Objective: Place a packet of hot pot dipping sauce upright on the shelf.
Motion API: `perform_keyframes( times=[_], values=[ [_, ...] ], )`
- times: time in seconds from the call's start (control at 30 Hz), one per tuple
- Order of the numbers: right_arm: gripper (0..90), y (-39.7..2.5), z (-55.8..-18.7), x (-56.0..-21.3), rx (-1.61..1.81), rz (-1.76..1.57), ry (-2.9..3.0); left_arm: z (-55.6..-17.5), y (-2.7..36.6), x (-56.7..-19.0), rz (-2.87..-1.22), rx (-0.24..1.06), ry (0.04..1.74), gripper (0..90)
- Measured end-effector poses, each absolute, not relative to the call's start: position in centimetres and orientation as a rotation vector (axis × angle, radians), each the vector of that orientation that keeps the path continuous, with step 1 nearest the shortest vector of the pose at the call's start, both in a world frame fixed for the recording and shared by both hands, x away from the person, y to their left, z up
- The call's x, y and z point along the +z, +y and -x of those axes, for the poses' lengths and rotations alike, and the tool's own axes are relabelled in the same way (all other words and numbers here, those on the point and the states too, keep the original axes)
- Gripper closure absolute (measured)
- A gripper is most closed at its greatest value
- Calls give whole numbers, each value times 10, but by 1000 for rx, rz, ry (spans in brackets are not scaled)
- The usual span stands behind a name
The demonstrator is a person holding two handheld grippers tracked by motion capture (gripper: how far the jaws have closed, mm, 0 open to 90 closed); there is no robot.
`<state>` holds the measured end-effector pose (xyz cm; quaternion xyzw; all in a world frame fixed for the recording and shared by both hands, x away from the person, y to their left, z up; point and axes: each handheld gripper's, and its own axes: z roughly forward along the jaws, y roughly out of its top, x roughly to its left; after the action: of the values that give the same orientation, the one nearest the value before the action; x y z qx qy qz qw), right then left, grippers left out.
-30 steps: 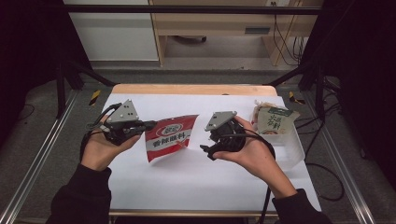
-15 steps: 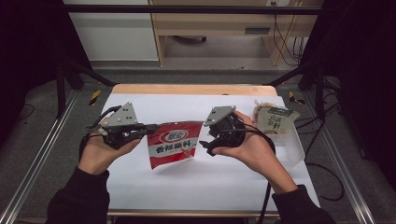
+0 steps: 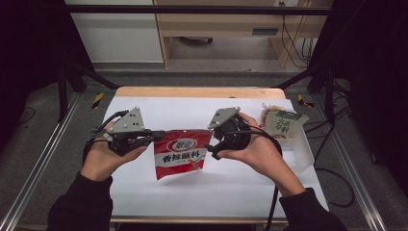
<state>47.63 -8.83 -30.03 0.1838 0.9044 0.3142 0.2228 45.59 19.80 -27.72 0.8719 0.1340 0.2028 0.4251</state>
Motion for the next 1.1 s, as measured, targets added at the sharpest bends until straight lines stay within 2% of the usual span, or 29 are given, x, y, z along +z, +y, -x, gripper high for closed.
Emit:
perform_keyframes(
  times=[0.27,0.77,0.87,1.1],
  values=[
    [174,-81,-484,-303,864,-494,2525,-459,192,-280,-2193,497,315,900],
    [245,-71,-490,-306,839,-440,2561,-460,189,-282,-2194,486,308,900],
    [290,-68,-492,-307,835,-432,2579,-460,187,-283,-2201,478,301,900],
    [495,-63,-492,-312,800,-379,2638,-462,185,-284,-2195,479,308,900]
  ],
)
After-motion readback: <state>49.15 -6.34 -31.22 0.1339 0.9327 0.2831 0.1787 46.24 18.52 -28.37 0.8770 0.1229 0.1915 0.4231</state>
